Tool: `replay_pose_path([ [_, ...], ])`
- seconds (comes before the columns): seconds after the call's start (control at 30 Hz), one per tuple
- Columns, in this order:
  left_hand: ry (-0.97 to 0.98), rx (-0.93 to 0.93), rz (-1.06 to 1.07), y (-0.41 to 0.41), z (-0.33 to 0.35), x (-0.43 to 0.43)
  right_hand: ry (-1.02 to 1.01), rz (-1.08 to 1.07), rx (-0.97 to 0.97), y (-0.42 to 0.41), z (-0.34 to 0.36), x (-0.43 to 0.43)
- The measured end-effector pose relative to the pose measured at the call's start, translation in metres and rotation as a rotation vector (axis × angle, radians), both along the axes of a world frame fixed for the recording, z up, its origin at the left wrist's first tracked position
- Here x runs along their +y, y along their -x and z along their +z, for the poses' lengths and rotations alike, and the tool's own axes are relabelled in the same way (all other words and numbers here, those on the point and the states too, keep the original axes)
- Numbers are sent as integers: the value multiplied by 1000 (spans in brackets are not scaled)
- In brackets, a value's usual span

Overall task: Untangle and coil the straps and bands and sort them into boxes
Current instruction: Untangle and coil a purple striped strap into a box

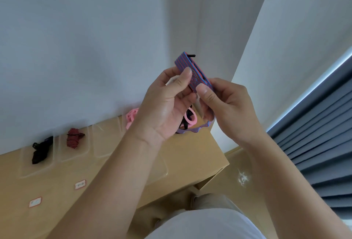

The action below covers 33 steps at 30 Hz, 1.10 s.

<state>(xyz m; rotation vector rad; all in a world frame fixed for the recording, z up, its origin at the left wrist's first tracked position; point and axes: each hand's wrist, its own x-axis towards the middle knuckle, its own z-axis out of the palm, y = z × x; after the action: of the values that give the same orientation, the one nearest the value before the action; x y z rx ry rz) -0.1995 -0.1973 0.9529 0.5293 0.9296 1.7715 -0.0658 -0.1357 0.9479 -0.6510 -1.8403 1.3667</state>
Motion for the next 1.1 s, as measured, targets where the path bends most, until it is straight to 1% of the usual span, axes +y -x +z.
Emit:
replay_pose_path([
  [0.1, -3, -8, 74, -5, 0, 20, 20, 17, 7, -2, -1, 21],
  [0.23, -18, -80, 156, -7, 4, 45, 29, 67, 31, 3, 3, 44],
  [0.3, -28, -34, 179, -7, 5, 57, -3, 69, 39, 7, 4, 56],
  [0.4, -75, 89, 198, -9, 9, 70, -62, 58, 38, 10, 6, 75],
  [0.5, -83, 220, 264, -10, 12, 74, -137, 73, 2, 8, 7, 93],
  [0.57, -54, 405, 348, -6, 8, 73, -166, 55, -6, 9, 8, 104],
  [0.63, 17, 596, 426, -2, 5, 71, -167, 17, -1, 11, 6, 114],
  [0.7, 97, 740, 486, 0, 5, 66, -162, 2, 17, 15, 5, 120],
  [0.73, 122, 781, 497, 0, 6, 63, -157, 2, 31, 16, 5, 122],
  [0.83, 160, 762, 468, 0, 10, 54, -151, 20, 76, 25, 4, 126],
  [0.9, 232, 753, 470, 6, 11, 52, -135, 63, 87, 33, 3, 128],
  [0.97, 280, 762, 476, 15, 11, 50, -50, 129, 107, 41, 1, 128],
  [1.03, 289, 728, 471, 21, 15, 49, 37, 206, 131, 50, 0, 125],
  [1.1, 284, 738, 444, 28, 20, 49, 64, 266, 149, 58, 2, 123],
])
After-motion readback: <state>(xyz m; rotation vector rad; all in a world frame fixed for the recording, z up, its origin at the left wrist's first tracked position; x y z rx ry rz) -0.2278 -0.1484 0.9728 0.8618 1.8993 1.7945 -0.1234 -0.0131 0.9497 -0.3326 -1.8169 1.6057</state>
